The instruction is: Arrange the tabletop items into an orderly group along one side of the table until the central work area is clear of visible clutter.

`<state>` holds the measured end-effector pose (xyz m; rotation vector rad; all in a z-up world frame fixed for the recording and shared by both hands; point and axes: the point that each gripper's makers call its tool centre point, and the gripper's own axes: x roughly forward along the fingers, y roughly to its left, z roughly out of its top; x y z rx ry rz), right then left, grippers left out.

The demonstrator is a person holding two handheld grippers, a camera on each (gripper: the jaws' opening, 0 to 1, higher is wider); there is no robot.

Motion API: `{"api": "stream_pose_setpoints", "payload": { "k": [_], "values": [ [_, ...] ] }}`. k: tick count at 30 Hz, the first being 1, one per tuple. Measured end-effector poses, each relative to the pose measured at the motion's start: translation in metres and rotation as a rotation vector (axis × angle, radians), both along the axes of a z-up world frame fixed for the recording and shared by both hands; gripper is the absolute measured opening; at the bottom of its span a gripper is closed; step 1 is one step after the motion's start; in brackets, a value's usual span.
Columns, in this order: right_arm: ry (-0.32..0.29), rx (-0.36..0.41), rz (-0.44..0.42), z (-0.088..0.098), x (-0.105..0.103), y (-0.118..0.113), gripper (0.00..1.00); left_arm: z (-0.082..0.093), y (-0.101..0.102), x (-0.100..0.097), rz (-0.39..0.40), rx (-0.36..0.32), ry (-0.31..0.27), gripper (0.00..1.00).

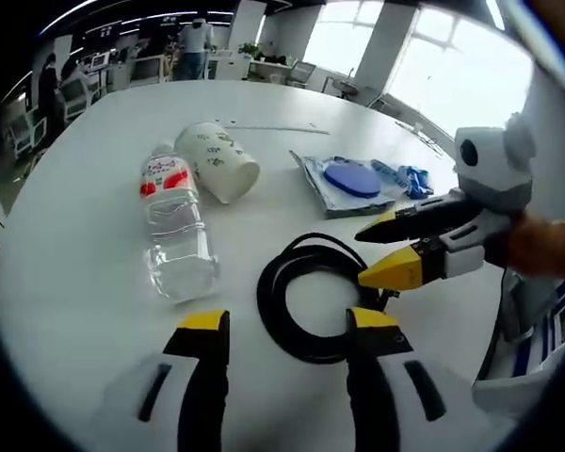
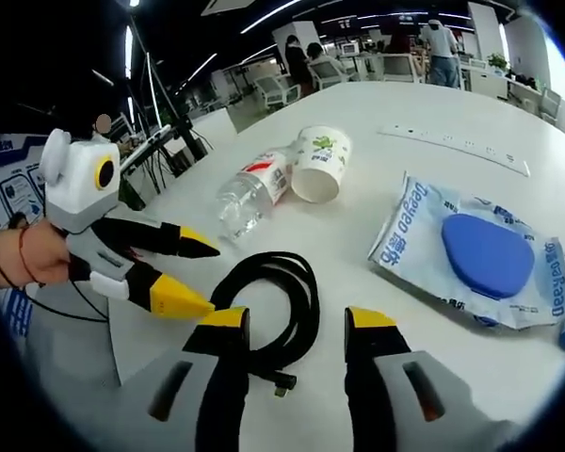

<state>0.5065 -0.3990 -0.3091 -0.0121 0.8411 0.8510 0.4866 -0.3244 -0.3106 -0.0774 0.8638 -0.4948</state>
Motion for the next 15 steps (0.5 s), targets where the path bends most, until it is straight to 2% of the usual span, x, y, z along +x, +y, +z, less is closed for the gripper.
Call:
{"api": "stream_pose_setpoints", "payload": {
  "k": [15],
  "values": [
    [0.011, -0.021, 0.007, -0.012, -0.001, 0.005, 0.26, -0.011, -0.005, 0.0, -0.019, 0.029, 0.014, 0.35]
  ]
}}
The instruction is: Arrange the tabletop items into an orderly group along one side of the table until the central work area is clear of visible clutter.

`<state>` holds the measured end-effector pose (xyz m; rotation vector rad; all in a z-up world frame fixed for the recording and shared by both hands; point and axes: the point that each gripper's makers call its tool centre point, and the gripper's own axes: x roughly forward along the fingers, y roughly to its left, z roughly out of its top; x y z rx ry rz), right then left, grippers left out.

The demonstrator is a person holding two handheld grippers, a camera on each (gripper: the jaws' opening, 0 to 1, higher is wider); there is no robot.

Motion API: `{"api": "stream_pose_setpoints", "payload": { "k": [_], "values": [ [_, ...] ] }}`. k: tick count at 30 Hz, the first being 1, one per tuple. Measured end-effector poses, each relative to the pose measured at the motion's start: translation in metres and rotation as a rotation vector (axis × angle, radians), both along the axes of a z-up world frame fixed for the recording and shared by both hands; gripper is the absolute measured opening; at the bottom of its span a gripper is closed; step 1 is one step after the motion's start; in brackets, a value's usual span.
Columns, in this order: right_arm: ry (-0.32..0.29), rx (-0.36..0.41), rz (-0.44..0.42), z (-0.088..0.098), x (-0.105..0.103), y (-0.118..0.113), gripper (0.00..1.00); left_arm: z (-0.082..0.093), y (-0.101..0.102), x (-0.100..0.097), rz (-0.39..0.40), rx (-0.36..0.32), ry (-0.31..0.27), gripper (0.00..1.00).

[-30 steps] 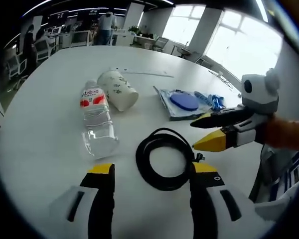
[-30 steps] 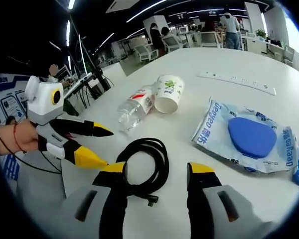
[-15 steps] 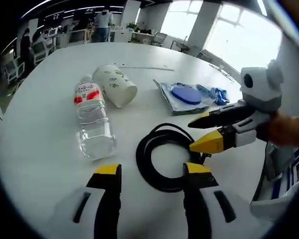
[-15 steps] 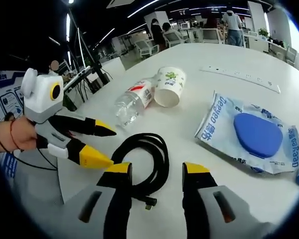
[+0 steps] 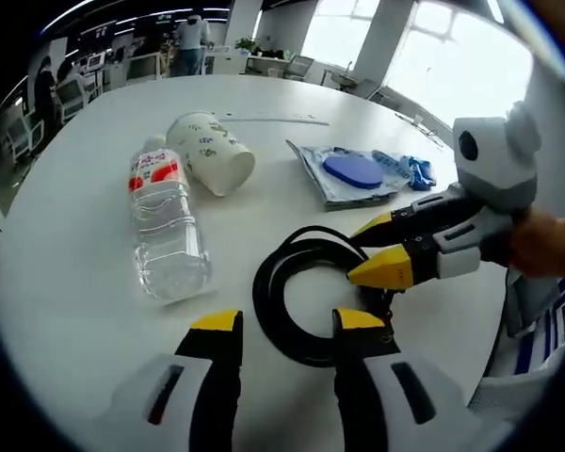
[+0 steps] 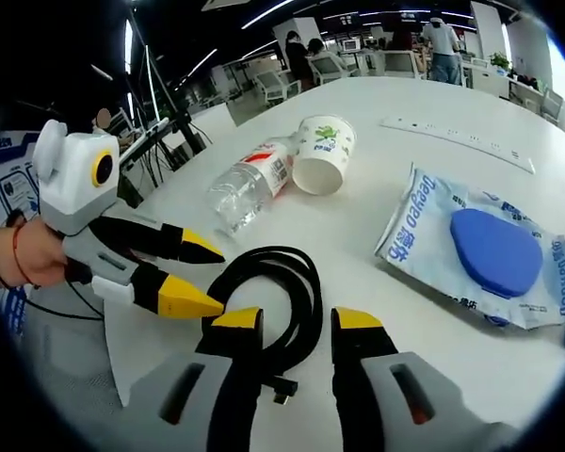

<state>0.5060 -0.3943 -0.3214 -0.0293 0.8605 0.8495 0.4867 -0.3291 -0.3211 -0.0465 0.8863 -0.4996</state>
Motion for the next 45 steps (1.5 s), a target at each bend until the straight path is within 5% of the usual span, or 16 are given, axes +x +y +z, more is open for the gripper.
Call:
{"api": "stream_pose_setpoints", "payload": {
  "k": [22, 45],
  "values": [
    [-0.012, -0.044, -0.047, -0.007, 0.005, -0.002, 0.1, -0.009, 0.006, 0.003, 0.029, 0.099, 0.005, 0.13],
    [0.025, -0.014, -0.115, 0.0, 0.004, -0.002, 0.02, -0.003, 0.009, 0.004, 0.133, 0.08, 0.052, 0.03]
  ]
}}
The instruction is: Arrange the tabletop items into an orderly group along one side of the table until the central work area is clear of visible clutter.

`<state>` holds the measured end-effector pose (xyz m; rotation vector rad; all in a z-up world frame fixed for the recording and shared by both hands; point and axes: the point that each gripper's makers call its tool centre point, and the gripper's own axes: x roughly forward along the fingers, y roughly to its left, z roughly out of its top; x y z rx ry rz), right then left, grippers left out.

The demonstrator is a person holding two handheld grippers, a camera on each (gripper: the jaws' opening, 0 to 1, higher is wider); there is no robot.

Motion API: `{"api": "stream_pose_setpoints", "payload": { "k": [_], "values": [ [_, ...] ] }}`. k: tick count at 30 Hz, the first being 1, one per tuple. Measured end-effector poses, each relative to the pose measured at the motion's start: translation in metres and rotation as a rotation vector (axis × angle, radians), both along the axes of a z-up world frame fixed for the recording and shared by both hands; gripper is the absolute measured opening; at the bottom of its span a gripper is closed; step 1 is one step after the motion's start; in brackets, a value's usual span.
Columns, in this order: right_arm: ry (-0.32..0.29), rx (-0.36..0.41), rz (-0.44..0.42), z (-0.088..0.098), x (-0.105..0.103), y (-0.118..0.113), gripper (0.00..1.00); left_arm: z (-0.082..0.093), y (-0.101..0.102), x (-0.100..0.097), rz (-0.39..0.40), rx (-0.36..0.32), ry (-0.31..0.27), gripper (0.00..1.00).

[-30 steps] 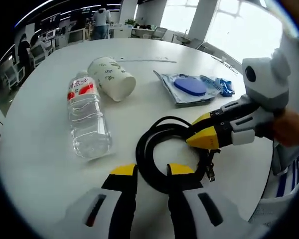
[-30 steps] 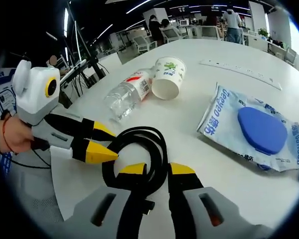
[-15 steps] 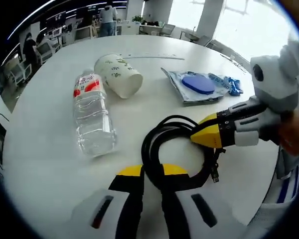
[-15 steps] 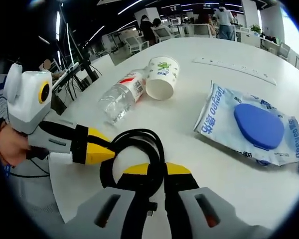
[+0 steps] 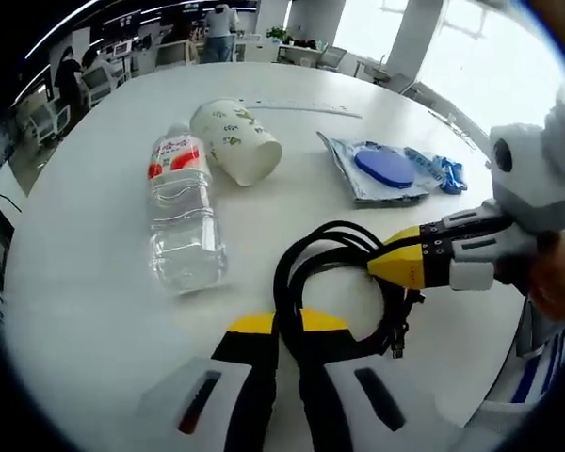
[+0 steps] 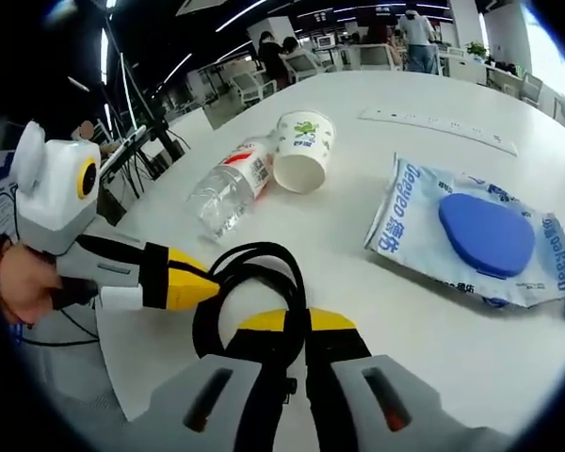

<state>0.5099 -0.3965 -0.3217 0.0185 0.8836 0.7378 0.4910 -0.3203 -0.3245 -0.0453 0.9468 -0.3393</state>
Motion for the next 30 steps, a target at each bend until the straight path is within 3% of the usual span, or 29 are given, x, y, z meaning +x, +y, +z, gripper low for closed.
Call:
{"api": "stream_pose_setpoints", "payload": {
  "k": [14, 30],
  "values": [
    [-0.027, 0.029, -0.015, 0.022, -0.003, -0.006, 0.01, 0.018, -0.004, 0.0, -0.002, -0.017, -0.027, 0.02],
    [-0.079, 0.077, -0.079, 0.062, 0.001, -0.035, 0.01, 0.058, -0.032, 0.012, -0.075, -0.03, -0.101, 0.02]
  ]
}}
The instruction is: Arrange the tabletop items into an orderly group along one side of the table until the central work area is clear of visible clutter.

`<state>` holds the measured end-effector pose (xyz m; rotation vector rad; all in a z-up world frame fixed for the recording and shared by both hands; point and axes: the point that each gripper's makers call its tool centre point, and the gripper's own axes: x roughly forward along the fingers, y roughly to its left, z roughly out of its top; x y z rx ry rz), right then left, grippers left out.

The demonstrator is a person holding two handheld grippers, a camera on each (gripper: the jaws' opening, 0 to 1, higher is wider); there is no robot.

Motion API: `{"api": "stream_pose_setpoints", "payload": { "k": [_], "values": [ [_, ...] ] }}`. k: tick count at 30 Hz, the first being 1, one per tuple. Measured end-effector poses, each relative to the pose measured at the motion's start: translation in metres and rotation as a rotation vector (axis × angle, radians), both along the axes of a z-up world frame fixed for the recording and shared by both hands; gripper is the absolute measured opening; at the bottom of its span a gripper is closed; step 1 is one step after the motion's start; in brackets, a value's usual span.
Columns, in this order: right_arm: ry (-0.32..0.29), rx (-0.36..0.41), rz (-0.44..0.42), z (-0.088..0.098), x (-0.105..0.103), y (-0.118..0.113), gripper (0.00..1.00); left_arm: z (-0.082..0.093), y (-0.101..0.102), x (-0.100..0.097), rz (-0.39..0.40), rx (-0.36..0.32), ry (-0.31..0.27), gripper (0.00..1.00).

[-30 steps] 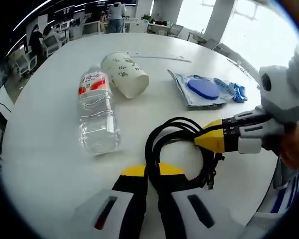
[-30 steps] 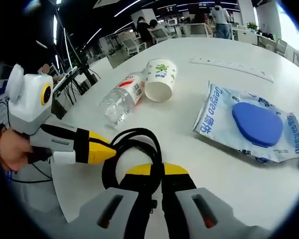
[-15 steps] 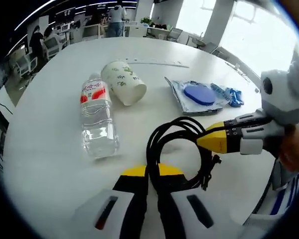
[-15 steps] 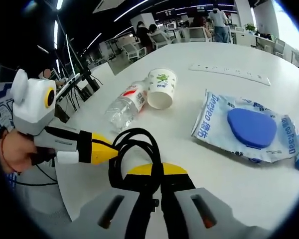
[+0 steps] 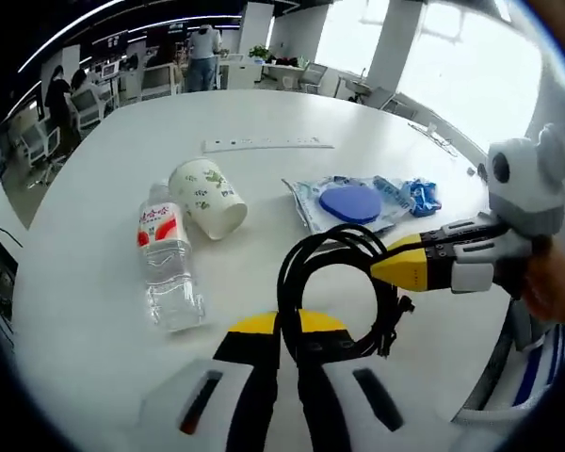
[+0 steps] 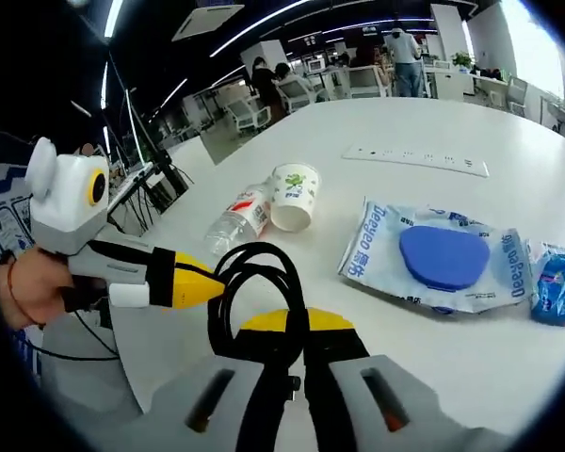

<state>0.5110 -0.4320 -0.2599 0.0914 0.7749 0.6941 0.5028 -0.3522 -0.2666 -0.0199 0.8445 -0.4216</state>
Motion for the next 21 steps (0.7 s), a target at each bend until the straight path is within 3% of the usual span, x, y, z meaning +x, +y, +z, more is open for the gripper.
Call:
{"api": "stream_pose_setpoints", "payload": {
  "k": [21],
  "values": [
    [-0.08, 0.029, -0.167, 0.049, 0.001, -0.08, 0.01, 0.049, -0.08, 0.016, -0.189, -0.02, -0.073, 0.02]
  ]
}}
